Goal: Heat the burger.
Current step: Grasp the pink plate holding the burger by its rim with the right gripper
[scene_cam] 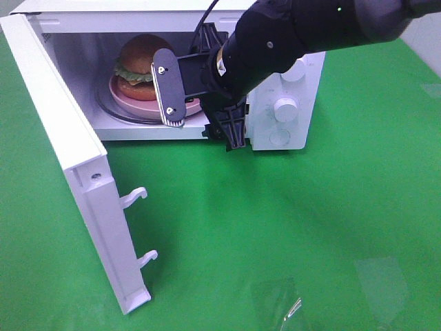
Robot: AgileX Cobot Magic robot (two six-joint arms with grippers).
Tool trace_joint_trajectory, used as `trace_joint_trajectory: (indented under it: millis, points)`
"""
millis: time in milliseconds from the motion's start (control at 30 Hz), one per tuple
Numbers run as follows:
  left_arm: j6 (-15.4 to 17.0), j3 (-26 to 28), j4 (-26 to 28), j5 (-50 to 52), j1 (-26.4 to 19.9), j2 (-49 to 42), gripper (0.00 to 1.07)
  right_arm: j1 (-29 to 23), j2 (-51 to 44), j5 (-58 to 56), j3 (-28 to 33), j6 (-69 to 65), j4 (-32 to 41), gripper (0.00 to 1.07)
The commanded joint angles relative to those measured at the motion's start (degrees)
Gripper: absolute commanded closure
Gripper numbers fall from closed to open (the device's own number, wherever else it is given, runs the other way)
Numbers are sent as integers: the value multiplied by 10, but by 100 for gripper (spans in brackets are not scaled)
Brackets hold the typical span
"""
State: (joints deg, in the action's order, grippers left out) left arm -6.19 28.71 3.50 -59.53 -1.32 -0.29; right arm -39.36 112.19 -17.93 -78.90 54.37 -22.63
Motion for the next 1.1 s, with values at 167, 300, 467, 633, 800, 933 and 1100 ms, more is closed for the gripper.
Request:
trace_joint_trajectory:
  millis: [167, 300, 467, 633, 800, 933, 1100]
  points:
    - [1, -2, 1, 1, -1, -11, 14, -1, 58, 5, -66, -17, -3, 24]
    - [1, -2, 1, 1, -1, -11, 14, 2, 87, 5, -97, -17, -4, 24]
    - [1, -2, 1, 1, -1, -11, 14, 13, 125, 7, -136, -17, -3, 25]
    - [1, -2, 1, 1, -1, -11, 14, 14, 155, 7, -166, -17, -2, 25]
    - [1, -2, 1, 1, -1, -11, 14, 17, 175, 9, -191, -19, -2, 25]
    - [1, -2, 0, 1, -1, -11, 14, 21, 205, 11, -221, -24, -4, 27]
    - [1, -2, -4, 1, -1, -11, 14, 21, 222, 11, -241, -26, -4, 27]
